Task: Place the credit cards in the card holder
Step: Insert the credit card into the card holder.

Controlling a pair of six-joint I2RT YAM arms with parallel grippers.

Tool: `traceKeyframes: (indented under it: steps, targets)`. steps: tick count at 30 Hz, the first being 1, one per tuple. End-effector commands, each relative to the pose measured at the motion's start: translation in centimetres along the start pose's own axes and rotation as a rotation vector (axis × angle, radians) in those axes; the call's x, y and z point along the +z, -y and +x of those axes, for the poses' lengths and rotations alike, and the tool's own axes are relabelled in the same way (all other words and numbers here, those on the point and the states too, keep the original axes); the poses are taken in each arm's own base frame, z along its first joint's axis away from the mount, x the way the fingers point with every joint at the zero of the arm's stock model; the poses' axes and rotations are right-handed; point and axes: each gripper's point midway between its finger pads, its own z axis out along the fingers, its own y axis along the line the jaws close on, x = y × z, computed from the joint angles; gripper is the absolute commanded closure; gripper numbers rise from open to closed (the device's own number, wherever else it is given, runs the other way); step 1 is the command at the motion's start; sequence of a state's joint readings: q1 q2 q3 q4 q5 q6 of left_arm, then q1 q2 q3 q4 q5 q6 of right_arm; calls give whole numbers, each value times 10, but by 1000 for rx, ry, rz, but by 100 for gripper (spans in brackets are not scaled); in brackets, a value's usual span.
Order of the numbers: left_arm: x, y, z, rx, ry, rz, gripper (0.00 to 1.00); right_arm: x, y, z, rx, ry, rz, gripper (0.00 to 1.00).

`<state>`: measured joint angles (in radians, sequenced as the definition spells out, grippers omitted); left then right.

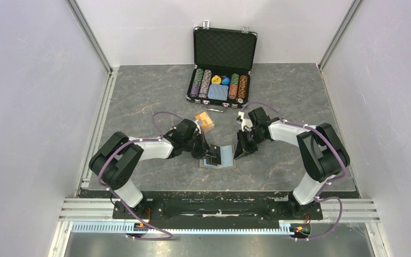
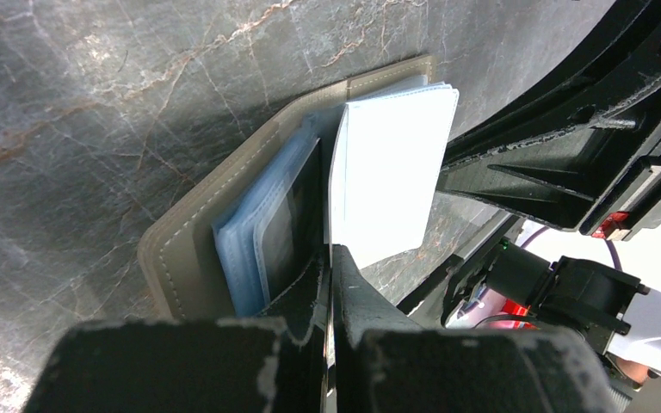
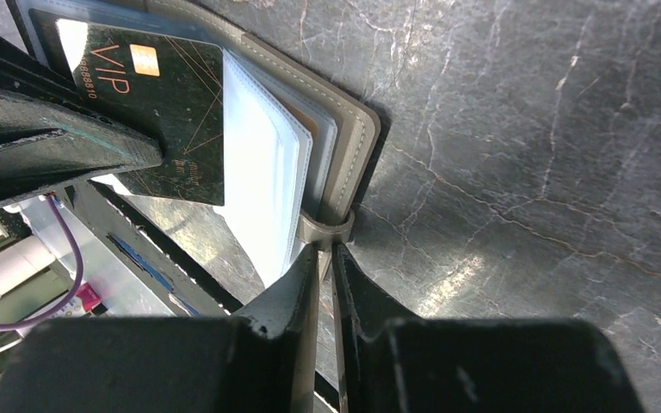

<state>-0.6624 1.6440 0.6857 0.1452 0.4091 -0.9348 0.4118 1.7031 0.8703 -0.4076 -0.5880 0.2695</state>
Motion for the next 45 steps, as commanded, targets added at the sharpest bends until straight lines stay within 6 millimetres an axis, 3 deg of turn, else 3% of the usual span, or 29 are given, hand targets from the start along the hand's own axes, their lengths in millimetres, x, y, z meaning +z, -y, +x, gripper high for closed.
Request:
traceKeyframes:
  steps: [1, 11, 24, 45]
  targets:
    - [2, -10, 7, -57, -3, -81, 98, 5, 0, 4, -5, -14, -20, 89]
    - [7, -3, 18, -66, -36, -73, 98, 7, 2, 7, -1, -20, -25, 100]
    - [1, -5, 24, -93, -36, -73, 98, 8, 3, 10, 0, -27, -25, 100]
    - [17, -5, 30, -73, -106, -80, 97, 9, 3, 13, 1, -31, -28, 100]
